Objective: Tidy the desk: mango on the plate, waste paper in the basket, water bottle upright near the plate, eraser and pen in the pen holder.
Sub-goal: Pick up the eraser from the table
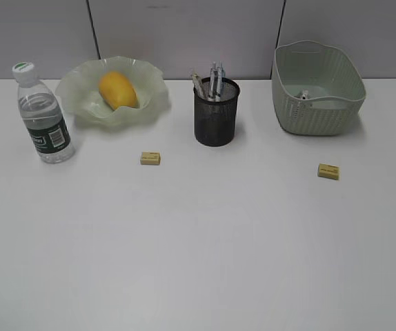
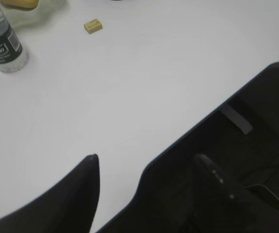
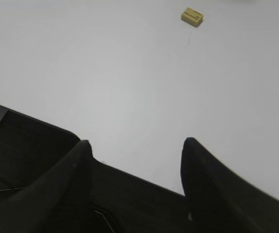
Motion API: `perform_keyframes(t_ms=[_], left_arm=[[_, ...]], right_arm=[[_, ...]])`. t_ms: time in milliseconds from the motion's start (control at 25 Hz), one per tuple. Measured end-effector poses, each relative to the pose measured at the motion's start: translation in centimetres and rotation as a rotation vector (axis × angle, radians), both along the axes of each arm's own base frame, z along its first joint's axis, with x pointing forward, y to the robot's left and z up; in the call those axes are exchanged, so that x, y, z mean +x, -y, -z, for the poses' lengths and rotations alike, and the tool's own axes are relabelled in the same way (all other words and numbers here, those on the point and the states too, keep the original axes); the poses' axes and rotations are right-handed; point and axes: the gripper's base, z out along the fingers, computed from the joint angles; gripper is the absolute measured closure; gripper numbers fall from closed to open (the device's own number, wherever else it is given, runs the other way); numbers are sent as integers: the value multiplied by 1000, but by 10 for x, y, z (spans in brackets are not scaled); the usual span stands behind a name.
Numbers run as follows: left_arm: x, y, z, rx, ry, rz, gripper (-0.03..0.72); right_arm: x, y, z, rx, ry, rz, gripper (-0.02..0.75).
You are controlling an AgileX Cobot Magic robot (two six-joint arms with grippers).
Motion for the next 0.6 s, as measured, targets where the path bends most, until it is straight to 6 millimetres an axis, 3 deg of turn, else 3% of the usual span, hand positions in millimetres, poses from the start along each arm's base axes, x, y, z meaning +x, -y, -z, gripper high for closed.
perform_keyframes(t_ms=[360, 600], left_arm=[[2, 1, 2, -13, 19, -3, 248], [-9, -7, 2, -47, 103, -67, 249]], right_arm=[[0, 0, 0, 0, 0, 0, 279], [0, 0, 0, 0, 0, 0, 279]])
